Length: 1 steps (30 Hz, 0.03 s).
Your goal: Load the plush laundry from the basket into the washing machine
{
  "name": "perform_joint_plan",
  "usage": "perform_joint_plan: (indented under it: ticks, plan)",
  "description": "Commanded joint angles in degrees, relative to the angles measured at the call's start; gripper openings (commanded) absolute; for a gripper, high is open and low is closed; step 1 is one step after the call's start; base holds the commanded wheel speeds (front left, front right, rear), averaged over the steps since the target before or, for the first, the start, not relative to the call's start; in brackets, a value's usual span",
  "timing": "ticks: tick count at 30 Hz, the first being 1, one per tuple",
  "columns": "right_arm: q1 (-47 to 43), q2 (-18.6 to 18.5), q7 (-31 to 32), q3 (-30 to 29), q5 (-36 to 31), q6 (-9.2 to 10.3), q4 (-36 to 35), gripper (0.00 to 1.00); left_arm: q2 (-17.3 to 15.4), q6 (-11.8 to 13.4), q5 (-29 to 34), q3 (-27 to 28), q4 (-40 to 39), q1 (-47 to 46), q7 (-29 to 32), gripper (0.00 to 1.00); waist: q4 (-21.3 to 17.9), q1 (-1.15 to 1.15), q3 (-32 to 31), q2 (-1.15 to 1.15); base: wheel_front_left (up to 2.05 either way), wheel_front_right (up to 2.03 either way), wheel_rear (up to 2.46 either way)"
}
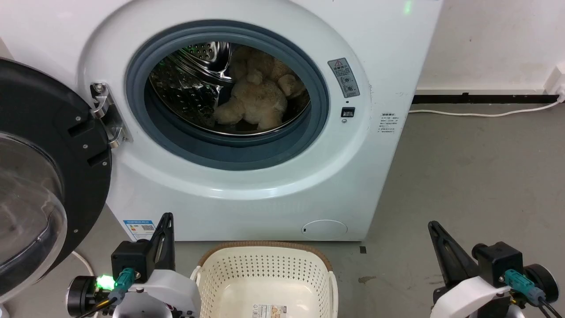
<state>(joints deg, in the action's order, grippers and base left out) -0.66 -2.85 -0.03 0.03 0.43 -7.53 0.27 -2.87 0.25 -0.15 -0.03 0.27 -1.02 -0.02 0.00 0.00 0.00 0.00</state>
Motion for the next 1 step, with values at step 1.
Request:
perform_joint_plan:
  ticks: [1]
  plan:
    - [0.66, -0.03, 0.03, -0.03, -0.43, 0.04, -0.27, 0.00, 0.00, -0.25, 0.15, 0.03, -0.27, 1.02, 0.02, 0.00, 0.00, 0.00, 0.00, 0.00, 0.00, 0.00, 0.00]
